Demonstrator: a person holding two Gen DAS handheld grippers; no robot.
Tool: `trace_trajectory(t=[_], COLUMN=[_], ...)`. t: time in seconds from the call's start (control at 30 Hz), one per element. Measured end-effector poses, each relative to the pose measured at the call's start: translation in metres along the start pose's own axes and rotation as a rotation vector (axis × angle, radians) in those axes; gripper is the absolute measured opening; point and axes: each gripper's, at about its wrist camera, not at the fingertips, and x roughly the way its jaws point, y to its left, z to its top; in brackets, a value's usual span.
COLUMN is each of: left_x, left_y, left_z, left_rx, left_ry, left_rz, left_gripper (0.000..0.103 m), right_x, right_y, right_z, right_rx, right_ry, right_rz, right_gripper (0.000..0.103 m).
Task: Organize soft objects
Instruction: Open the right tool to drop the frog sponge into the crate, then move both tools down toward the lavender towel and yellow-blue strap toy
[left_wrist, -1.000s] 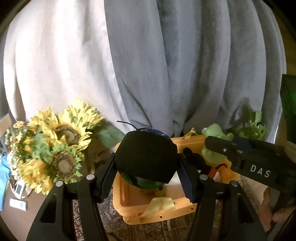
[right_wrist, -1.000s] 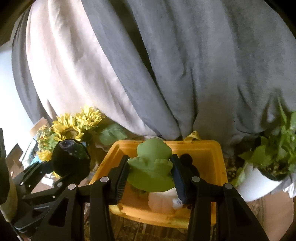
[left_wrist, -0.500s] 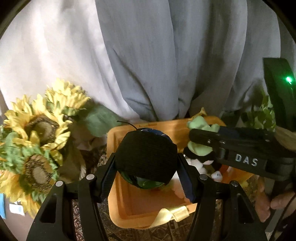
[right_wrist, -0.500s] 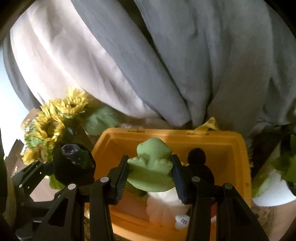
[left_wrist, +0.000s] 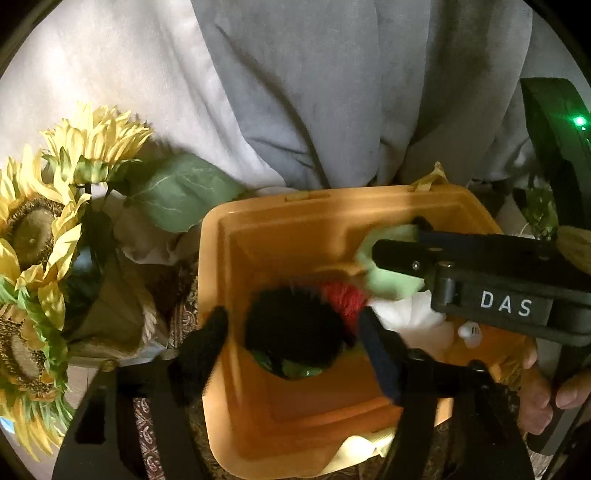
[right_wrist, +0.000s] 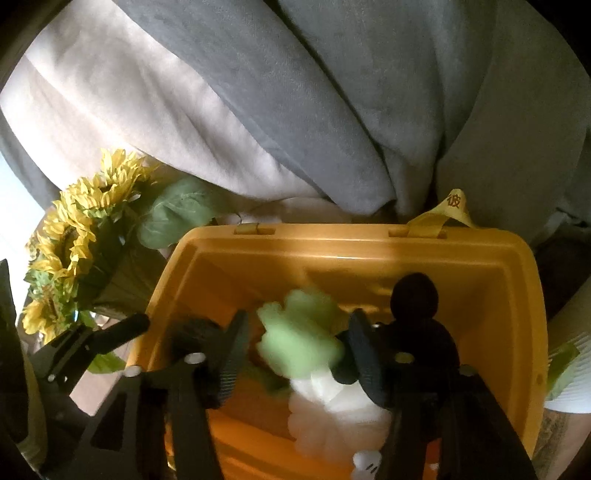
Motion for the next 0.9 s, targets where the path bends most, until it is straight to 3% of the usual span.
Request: trace_trajectory(t=[0.4, 0.7, 0.83, 0.9], left_x=[-0.024, -0.078, -0.099, -0.113], left_y=[0.003, -0.016, -0.029, -0.035], left_z=[-0.007, -0.033, -0.045, -0.054], left_rx=[-0.035, -0.048, -0.043, -0.041], left_ry=[-0.051, -0.170, -0.213, -0.235], left_rz=[0.029, 0.037, 0.038, 0.037], left_gripper=[0.086, 0.094, 0.098, 0.099], right_x=[-0.050, -0.116, -0.142, -0.155], right_y=[0.003, 0.002, 0.001, 0.002], right_z=[-0.012, -0.048, -0.067, -0.080], right_rx=[-0.023, -0.005, 0.014, 0.013], right_ry=[-0.124, -0.240, -0.280, -0.302], right_rz=[-0.109, -0.149, -0.160, -0.177], right_gripper=[0.066, 0.067, 0.077, 0.077])
